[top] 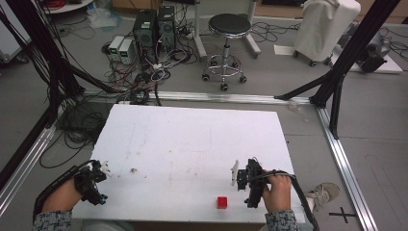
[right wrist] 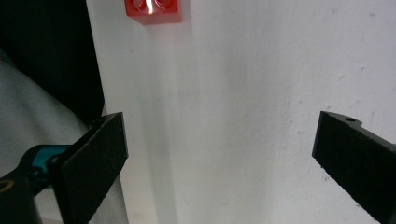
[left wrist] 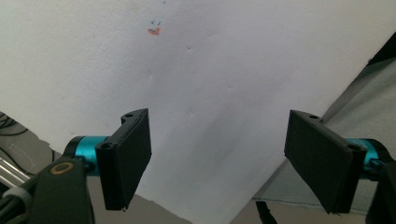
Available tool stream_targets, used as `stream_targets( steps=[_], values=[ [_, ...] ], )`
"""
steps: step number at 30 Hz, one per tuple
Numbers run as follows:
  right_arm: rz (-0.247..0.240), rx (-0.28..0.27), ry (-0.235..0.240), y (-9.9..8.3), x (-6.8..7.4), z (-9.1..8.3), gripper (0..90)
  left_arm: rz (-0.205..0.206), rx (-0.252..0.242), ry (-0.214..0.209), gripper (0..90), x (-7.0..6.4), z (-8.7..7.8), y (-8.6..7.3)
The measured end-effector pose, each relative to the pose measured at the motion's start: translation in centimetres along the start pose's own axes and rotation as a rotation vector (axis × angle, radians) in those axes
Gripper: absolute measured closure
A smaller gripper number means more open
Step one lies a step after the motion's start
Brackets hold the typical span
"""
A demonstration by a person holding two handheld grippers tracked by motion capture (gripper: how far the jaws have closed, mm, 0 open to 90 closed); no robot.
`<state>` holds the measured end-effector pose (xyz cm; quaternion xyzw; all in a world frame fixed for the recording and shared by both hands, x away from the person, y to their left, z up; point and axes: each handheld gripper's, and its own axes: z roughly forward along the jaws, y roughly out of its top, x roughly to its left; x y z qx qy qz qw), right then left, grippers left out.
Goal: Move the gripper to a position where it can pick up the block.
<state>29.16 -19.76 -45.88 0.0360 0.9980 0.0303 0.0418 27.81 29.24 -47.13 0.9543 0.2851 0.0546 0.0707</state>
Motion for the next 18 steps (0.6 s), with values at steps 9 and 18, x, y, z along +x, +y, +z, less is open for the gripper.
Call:
stream_targets(
  steps=[9, 18],
  values=[
    [-0.038, 0.024, 0.006, 1.5, 0.6, 0.9, 2.6, 0.015, 0.010, -0.009, 23.3, -0.2, 0.3, 0.4],
    [-0.042, 0.006, 0.003, 2.6, 1.0, 1.4, 2.6, 0.015, 0.008, -0.009, 23.2, -0.2, 0.3, 0.4]
  ],
)
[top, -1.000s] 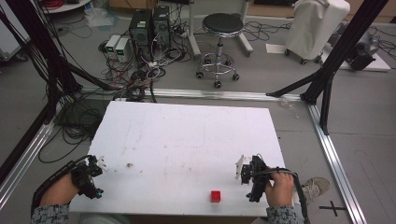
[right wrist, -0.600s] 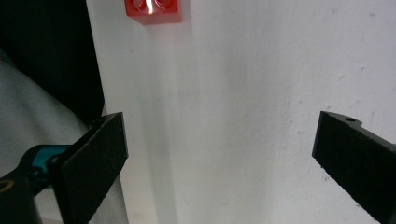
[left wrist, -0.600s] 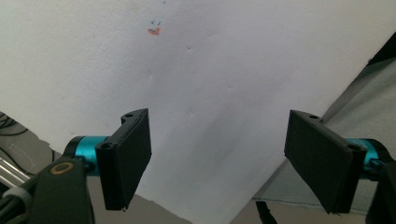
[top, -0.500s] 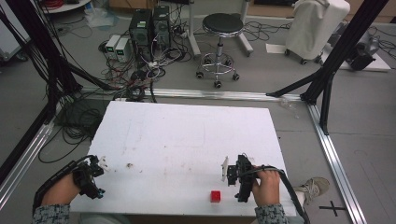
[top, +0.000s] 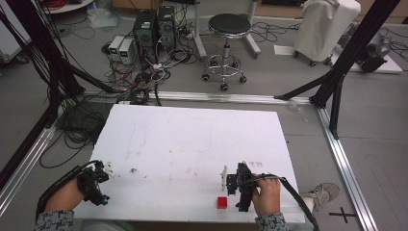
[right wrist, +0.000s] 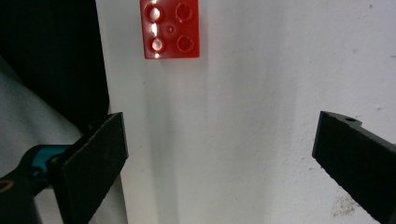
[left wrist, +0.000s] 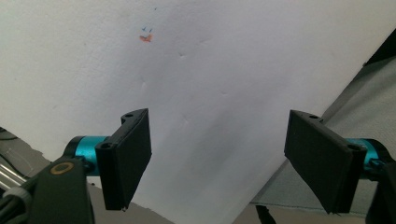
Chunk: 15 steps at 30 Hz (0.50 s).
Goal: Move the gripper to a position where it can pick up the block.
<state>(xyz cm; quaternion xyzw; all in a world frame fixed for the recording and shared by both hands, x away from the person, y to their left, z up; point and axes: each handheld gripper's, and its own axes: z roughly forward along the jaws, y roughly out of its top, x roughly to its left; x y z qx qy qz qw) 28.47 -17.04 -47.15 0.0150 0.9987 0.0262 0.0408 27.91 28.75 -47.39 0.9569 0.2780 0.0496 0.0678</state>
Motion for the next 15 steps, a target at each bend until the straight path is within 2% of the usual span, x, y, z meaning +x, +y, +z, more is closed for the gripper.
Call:
stream_targets(
  steps=[15],
  values=[
    [-0.038, -0.018, 0.013, 2.0, 0.7, 1.6, 2.6, 0.003, 0.006, -0.006, 23.3, 0.0, 0.1, 0.0]
  ],
)
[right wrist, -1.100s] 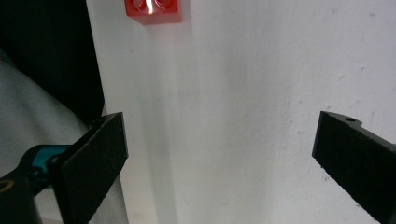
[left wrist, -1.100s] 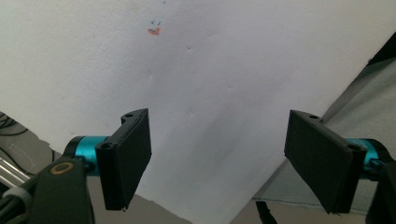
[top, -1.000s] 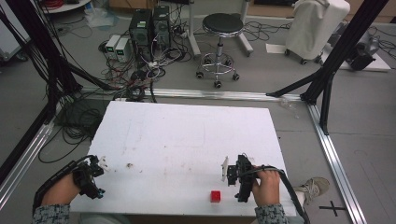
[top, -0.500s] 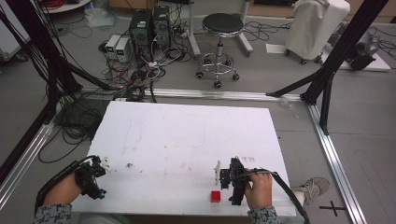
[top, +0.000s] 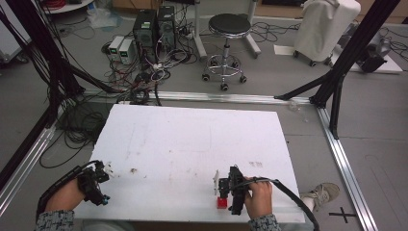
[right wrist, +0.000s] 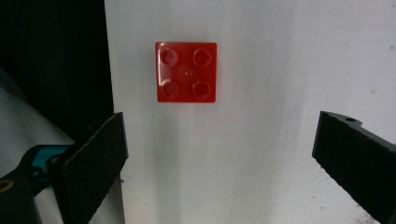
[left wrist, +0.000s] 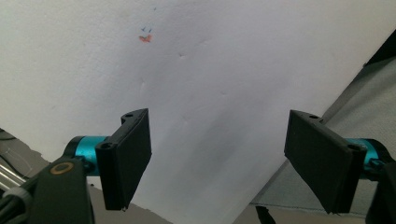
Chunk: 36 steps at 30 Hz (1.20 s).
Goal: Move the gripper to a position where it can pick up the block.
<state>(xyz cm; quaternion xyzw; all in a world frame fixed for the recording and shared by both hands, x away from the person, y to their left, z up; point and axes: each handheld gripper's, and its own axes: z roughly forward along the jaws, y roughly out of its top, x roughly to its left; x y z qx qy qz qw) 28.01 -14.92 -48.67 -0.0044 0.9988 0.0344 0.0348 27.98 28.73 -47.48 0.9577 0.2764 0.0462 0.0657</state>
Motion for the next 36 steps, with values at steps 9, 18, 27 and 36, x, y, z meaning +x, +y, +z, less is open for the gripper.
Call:
stream_targets(
  steps=[9, 18, 27, 36],
  values=[
    [-0.036, 0.028, 0.021, 1.2, 0.4, 1.7, 2.6, -0.003, 0.000, -0.001, 23.3, 0.0, 0.0, 0.0],
    [-0.048, 0.036, 0.024, 1.8, 0.5, 2.6, 2.6, 0.000, 0.000, -0.002, 23.2, 0.0, 0.0, 0.0],
    [-0.066, 0.049, 0.024, 2.3, 1.0, 3.4, 2.6, 0.000, -0.002, -0.004, 23.3, -0.1, 0.0, 0.1],
    [-0.082, 0.046, 0.024, 2.4, 1.1, 3.7, 2.6, 0.000, -0.002, -0.001, 23.3, 0.0, 0.0, 0.0]
  ],
)
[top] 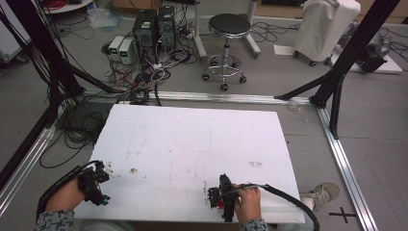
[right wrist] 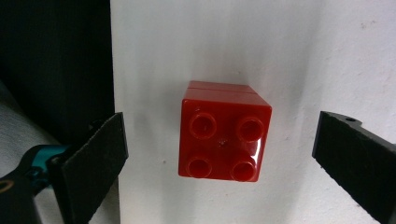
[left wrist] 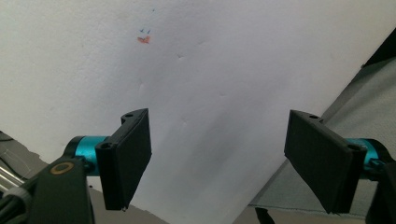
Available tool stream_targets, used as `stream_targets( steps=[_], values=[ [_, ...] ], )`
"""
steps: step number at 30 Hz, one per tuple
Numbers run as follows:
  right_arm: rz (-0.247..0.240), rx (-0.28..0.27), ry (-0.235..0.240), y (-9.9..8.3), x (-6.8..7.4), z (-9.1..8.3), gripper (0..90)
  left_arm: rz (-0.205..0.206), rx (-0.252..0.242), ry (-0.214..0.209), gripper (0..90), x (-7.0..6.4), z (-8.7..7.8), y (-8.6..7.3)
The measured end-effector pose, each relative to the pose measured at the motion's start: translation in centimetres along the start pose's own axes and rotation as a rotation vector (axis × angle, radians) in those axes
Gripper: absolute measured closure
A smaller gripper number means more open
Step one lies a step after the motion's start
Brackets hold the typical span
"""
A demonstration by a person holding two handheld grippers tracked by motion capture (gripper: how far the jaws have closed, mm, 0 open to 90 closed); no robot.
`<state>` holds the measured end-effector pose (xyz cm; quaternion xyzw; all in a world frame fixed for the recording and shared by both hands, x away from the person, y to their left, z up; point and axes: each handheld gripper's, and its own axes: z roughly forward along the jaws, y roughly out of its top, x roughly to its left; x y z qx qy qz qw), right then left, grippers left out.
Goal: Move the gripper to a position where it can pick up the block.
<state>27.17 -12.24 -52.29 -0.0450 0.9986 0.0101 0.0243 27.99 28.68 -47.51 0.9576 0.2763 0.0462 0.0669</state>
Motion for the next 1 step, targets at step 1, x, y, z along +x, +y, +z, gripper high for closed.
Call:
stream_targets(
  steps=[1],
  values=[
    [0.012, 0.007, 0.001, 0.00, 0.09, -0.07, 2.6, 0.001, 0.000, -0.002, 23.2, 0.00, 0.02, 0.01]
  ],
)
